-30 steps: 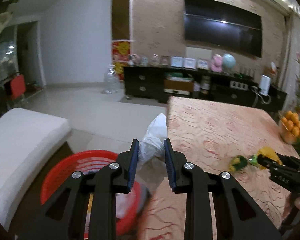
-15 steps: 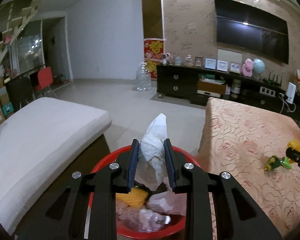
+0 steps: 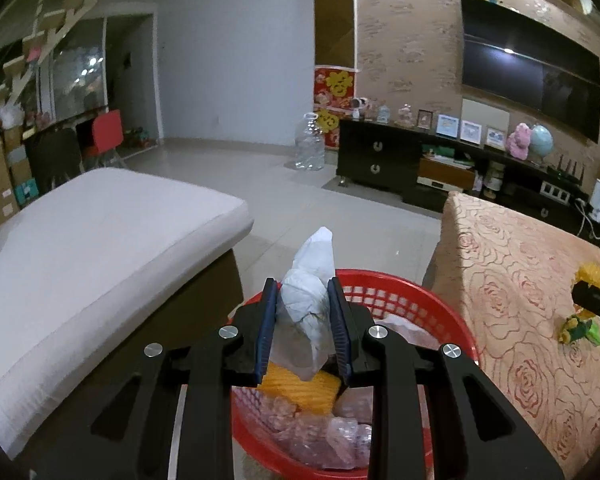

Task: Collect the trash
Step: 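Carry tissue and yellow net to the red wastebasket and open both tools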

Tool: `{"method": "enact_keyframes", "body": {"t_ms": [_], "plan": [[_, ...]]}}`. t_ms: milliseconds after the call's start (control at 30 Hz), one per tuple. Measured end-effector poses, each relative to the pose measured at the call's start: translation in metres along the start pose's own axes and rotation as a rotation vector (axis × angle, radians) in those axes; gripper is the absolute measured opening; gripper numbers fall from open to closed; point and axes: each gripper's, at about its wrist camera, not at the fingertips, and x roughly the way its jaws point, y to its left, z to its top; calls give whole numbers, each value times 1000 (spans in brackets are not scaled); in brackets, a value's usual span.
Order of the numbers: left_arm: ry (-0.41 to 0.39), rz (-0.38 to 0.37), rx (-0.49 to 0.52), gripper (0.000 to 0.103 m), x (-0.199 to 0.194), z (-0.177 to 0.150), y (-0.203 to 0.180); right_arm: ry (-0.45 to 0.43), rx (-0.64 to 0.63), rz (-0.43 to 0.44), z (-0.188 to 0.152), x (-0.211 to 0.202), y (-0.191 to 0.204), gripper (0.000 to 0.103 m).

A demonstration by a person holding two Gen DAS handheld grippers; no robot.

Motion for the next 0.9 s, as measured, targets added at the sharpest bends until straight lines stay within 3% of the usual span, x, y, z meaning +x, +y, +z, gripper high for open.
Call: {"method": "enact_keyframes", "body": {"t_ms": [400,900], "plan": [[43,28,-11,25,15,-5,17,27,-138,185,38,30,70,52],[141,-7,21,25,35,-19,9,127,-158,272,22,64,99,53]]}}
